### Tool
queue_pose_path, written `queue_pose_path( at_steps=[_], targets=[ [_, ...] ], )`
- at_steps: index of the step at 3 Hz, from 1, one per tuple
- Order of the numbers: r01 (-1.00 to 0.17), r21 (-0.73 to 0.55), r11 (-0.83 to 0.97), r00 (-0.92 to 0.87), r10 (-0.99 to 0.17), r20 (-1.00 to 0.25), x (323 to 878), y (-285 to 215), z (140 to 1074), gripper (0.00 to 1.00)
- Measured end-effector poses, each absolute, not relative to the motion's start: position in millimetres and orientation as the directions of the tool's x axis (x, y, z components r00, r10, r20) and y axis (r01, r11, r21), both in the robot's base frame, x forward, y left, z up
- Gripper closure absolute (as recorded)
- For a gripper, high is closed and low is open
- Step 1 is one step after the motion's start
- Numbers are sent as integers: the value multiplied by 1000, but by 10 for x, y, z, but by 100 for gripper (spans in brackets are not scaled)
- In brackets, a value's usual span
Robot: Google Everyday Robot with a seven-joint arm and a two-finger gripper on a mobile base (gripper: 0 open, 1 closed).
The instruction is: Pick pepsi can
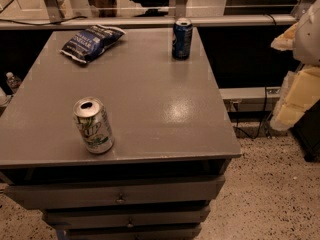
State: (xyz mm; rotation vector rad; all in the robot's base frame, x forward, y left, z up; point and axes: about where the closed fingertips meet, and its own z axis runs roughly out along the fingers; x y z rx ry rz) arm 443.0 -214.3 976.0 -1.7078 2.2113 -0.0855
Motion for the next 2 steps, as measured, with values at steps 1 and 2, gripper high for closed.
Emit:
queue_pose_path(
  at_steps=[1,2],
  targets=[
    [-920,-258,297,-207,-923,-324,4705,-2062,9643,0],
    [-911,-265,317,-180,-882,-435,5196,-1913,9478,0]
  ],
)
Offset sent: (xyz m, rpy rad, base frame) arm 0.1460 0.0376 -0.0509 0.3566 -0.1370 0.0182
